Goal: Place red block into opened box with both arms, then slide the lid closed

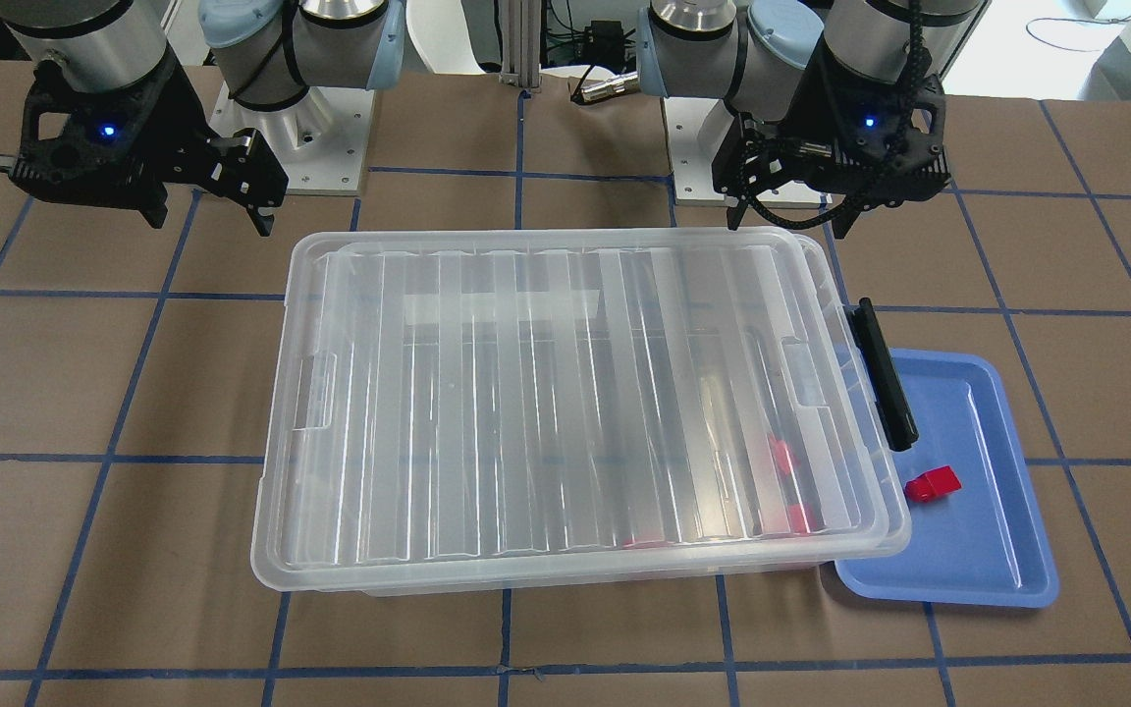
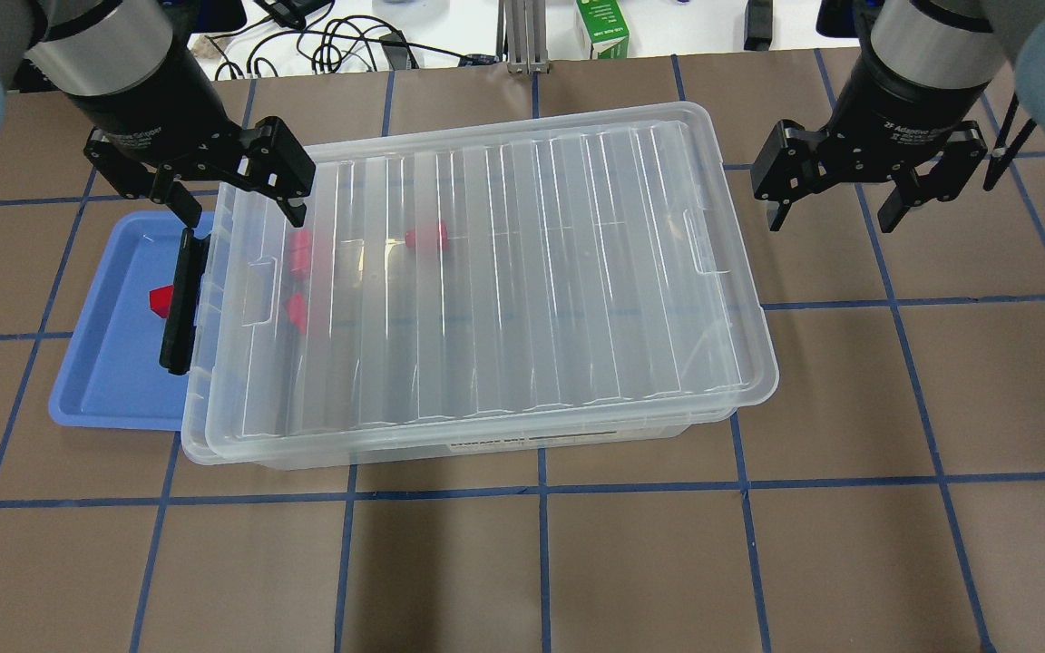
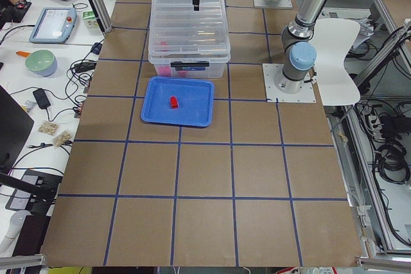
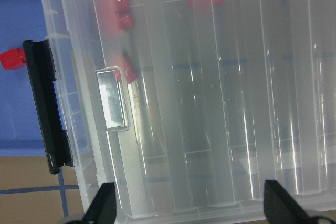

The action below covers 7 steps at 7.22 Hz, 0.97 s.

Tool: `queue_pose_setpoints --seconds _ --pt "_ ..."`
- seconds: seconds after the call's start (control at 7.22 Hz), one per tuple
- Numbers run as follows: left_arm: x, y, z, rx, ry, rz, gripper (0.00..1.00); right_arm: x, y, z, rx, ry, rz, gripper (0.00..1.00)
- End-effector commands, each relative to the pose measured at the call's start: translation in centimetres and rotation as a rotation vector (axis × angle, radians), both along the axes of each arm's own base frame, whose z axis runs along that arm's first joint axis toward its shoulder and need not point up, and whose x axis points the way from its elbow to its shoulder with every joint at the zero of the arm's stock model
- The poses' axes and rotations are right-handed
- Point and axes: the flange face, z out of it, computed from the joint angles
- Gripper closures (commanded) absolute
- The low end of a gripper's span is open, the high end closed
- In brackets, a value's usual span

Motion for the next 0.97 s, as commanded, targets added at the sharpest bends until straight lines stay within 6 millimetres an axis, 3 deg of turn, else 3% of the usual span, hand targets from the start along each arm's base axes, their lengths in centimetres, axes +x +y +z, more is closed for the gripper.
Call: queue_pose_setpoints --seconds 0.0,0.55,0.83 --pt "0.1 0.1 -0.2 0.003 -0.003 -0.002 0.0 0.0 -0.2 -0.3 0.005 -0.003 0.001 0.0" --pt "0.1 0.1 0.2 -0.006 -0.001 -0.004 0.0 -0.3 -1.2 -1.4 0.014 -0.003 -0.006 0.0" --pt "0.0 0.3 0.0 0.0 -0.003 -0.004 0.0 -0.3 -3.6 -5.2 0.087 -0.004 -0.006 0.0"
